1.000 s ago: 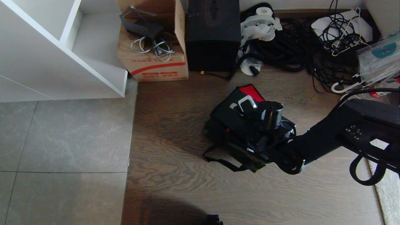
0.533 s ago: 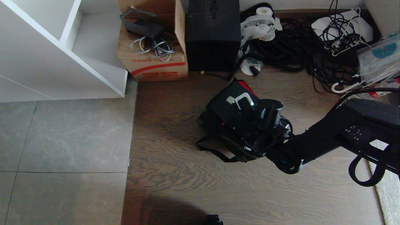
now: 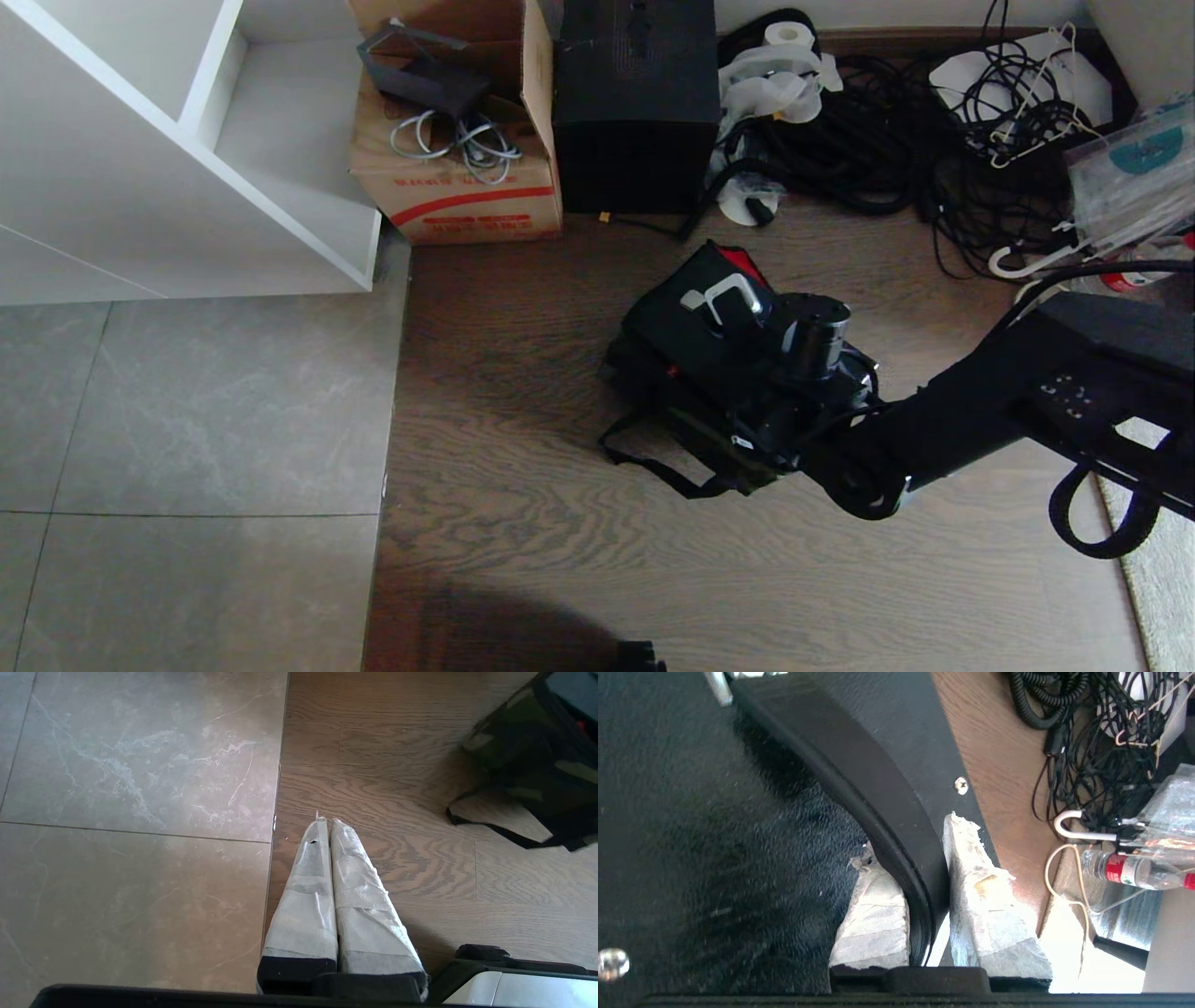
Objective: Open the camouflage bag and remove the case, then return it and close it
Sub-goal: Lift the black box
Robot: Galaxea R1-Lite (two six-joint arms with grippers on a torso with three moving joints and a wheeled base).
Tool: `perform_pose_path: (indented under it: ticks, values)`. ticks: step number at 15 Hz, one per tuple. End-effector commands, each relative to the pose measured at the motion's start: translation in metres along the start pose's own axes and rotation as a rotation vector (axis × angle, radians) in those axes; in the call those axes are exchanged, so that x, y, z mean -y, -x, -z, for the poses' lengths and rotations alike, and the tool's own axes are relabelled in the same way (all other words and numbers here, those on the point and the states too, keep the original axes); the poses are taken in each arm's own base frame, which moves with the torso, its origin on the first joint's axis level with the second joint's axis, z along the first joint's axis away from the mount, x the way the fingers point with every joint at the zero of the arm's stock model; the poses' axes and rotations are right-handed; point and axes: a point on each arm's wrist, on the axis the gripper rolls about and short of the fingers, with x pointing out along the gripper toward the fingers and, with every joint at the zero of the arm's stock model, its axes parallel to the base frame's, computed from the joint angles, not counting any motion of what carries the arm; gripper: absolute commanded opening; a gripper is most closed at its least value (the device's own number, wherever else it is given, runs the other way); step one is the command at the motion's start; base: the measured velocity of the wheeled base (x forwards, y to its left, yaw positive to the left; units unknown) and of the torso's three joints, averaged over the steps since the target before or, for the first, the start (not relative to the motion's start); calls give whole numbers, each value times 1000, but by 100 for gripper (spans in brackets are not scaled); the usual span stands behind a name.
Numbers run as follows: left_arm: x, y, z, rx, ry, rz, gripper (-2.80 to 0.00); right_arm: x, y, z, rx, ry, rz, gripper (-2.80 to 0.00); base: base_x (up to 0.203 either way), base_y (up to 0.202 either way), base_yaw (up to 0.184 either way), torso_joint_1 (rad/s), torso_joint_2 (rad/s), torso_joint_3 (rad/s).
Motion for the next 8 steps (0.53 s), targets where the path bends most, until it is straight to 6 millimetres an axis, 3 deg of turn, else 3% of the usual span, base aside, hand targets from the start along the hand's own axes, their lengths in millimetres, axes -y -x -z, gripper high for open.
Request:
perform_pose_path:
  ticks: [1,5,8]
  values:
    - [0,-1,2,-8,0,-1,-280,2,1,-1,1,2,5,-280,0,0,0,0,0,0]
    - [0,0,0,4,-29,2,-280,1,0,-1,0,4,4,-280,0,0,0,0,0,0]
    - [5,10,-41,57,-28,146,-280,2,0,-3,2,3,4,-280,0,0,0,0,0,0]
